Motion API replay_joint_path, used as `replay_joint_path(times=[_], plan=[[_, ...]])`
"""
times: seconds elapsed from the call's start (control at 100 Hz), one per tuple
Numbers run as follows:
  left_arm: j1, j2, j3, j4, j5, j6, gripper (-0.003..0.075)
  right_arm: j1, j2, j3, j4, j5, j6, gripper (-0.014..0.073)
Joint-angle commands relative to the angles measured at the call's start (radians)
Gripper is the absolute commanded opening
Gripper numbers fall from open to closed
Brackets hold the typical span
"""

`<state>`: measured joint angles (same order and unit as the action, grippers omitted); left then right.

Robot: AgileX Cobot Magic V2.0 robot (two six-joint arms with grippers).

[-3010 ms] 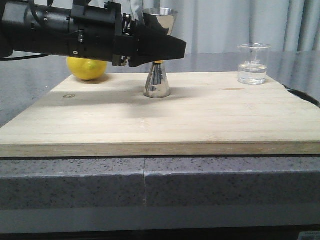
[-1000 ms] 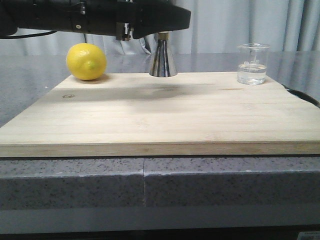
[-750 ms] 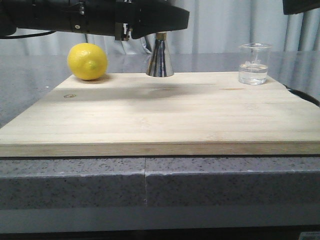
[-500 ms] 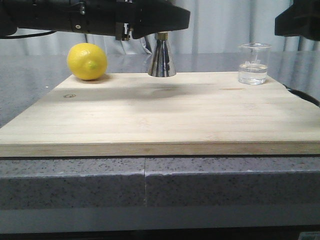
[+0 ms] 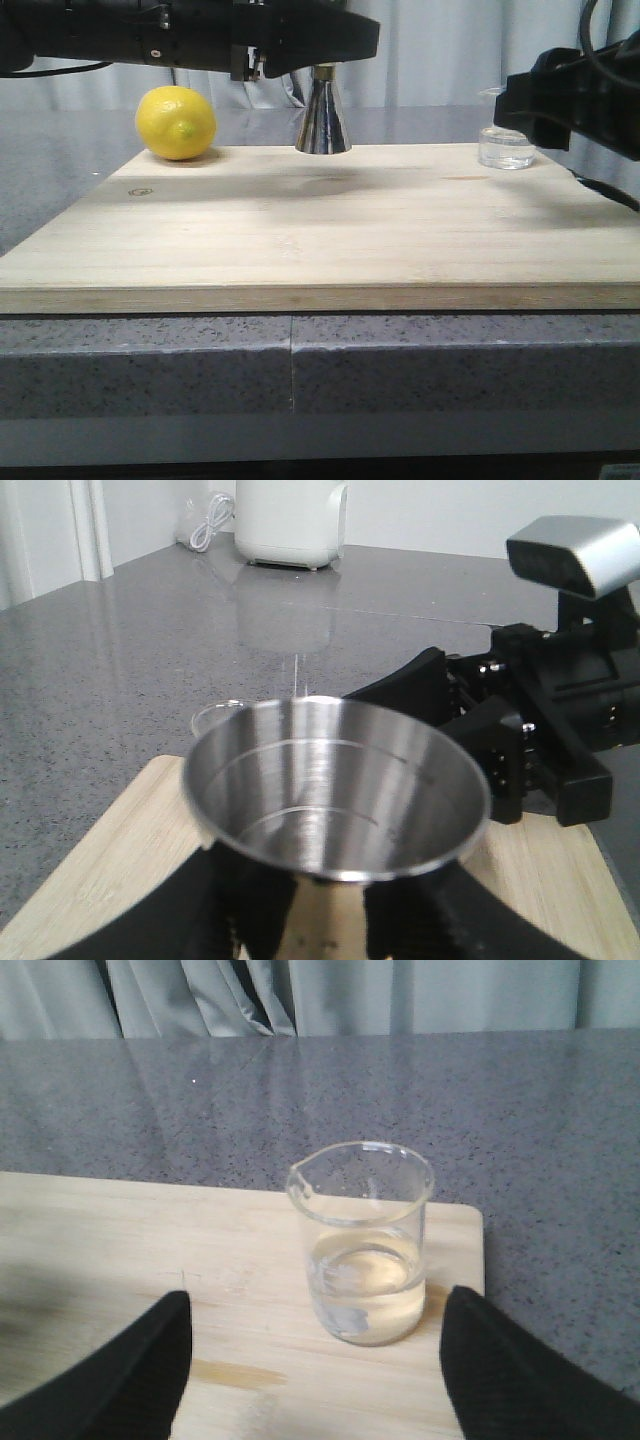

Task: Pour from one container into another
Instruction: 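Reach the right gripper to the glass beaker and grasp it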

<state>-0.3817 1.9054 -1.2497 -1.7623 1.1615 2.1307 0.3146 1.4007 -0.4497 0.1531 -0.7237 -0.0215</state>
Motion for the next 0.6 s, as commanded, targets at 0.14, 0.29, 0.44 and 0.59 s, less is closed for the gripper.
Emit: replay_joint_path(times=[0.14, 0.29, 0.44, 0.59], plan=[[-0.006, -0.060, -0.031, -0.089, 0.108, -0.009, 0.0260, -0.066, 0.065, -0.102, -0.114, -0.119, 0.036, 0.0475], [-0.006, -0.060, -0.031, -0.089, 0.108, -0.009, 0.0260, -0.109, 0.107, -0.148, -0.219, -0.119, 0.096, 0.0475], [-0.006, -0.060, -0.031, -0.089, 0.108, -0.009, 0.0260, -0.134, 0.161, -0.190, -0.283, -0.123, 0.141, 0.0475], [-0.006, -0.060, -0.031, -0.089, 0.108, -0.009, 0.0260, -0.137, 0.207, -0.223, -0.324, -0.125, 0.143, 0.0475]])
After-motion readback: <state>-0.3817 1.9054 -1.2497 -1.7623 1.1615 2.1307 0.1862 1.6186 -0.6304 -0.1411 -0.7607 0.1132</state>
